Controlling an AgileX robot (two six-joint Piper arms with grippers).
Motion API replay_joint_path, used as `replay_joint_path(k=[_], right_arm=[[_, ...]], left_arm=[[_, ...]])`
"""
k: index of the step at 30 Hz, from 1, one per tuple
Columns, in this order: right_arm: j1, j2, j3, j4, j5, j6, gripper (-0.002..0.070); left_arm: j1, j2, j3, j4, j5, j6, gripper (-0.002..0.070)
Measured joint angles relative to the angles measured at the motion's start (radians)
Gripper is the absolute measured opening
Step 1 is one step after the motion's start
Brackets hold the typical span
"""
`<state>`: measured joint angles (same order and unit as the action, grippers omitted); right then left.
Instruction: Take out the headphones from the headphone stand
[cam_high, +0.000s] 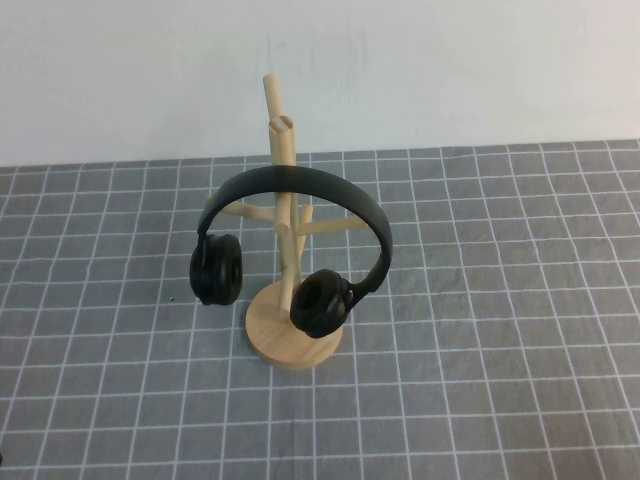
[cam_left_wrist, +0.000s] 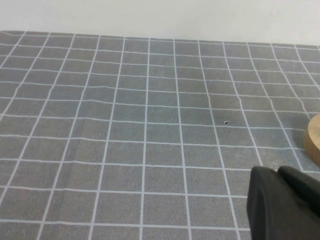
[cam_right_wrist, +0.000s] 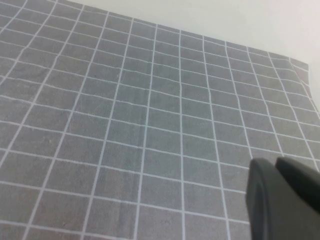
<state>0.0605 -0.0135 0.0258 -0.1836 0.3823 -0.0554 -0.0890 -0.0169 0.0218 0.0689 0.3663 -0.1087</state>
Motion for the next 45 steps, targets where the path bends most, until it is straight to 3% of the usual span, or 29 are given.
replay_joint_path(k=[45], right_arm=[[0.0, 0.0, 0.0, -0.071, -0.039, 0.002, -0.0008]], left_arm=[[0.0, 0.0, 0.0, 0.0, 0.0, 0.0, -0.0006]])
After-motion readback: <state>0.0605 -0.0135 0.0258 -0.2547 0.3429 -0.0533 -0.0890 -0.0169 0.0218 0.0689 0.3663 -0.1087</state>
